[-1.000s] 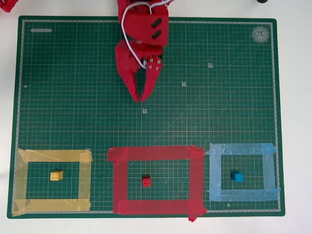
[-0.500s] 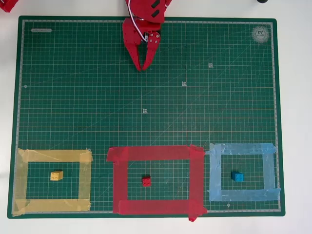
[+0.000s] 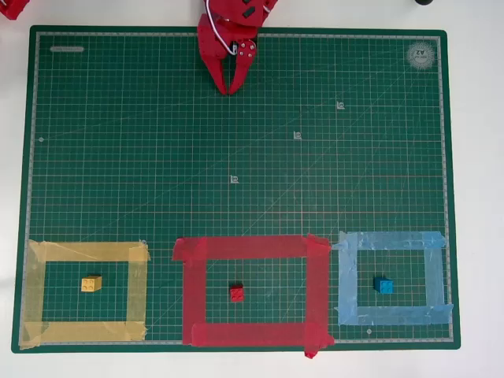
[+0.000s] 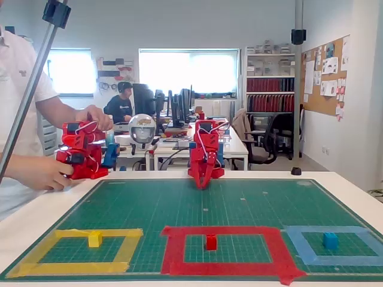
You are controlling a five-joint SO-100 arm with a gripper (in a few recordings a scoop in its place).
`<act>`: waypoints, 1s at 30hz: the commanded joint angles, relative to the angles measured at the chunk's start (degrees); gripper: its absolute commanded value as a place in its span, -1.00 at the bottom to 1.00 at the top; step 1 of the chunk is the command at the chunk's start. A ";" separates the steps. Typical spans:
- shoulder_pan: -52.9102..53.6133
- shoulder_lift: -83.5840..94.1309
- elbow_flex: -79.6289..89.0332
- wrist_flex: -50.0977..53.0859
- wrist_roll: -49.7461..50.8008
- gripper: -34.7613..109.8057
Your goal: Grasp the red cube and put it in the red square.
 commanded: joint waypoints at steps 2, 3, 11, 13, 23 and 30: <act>1.23 4.83 0.70 6.77 -1.05 -0.53; 2.02 4.92 0.70 7.47 -1.05 -0.53; 1.76 7.65 0.70 10.11 -0.70 -0.53; 1.49 7.73 0.79 10.20 -0.62 -0.53; 0.88 8.96 0.79 10.11 -1.05 -0.52; 0.88 8.96 0.79 10.11 -0.62 -0.52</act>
